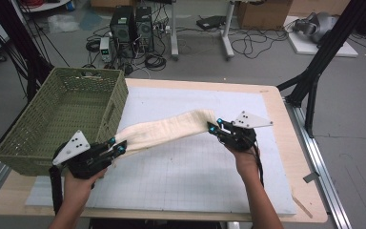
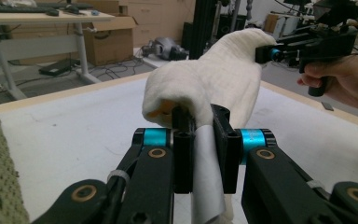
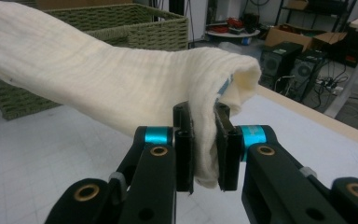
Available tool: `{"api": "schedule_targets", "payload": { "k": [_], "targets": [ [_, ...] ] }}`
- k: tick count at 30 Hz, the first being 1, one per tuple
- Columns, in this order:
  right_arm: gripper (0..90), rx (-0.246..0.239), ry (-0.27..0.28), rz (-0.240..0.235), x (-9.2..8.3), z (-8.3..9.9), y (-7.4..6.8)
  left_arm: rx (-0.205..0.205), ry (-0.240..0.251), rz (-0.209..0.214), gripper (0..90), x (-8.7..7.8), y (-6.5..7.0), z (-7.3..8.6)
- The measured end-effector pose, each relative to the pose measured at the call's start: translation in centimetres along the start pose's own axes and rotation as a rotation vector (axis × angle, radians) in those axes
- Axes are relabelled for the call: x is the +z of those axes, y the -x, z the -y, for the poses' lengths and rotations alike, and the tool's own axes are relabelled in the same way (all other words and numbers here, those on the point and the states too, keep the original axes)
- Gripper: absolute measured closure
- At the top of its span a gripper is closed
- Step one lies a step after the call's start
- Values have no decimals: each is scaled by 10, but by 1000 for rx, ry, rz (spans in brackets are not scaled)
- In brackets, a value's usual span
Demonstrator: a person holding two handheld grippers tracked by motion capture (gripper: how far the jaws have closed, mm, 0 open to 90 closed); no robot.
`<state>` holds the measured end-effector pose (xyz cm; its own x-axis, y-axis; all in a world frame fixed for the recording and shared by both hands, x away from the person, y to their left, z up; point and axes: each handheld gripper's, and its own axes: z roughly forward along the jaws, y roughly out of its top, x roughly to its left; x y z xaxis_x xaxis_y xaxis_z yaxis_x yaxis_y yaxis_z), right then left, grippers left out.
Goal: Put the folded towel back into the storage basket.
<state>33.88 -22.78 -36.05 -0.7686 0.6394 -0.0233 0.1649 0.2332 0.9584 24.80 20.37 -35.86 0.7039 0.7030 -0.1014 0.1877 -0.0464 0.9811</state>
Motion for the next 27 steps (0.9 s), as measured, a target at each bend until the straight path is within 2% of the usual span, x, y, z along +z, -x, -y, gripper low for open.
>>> {"api": "schedule_targets", "payload": {
  "k": [14, 19, 22, 27],
  "targets": [
    [811, -44, 3, -29, 54, -48, -2, -9, 76, -71, 805, -33, -12, -13],
    [811, -52, 7, -41, 71, -61, -5, -26, 83, -83, 805, -41, -18, -13],
    [811, -64, 12, -44, 81, -68, -8, -37, 91, -106, 805, -49, -22, -13],
    [811, -77, 2, -58, 101, -83, -11, -28, 100, -143, 805, -59, -24, -15]
  ]
}}
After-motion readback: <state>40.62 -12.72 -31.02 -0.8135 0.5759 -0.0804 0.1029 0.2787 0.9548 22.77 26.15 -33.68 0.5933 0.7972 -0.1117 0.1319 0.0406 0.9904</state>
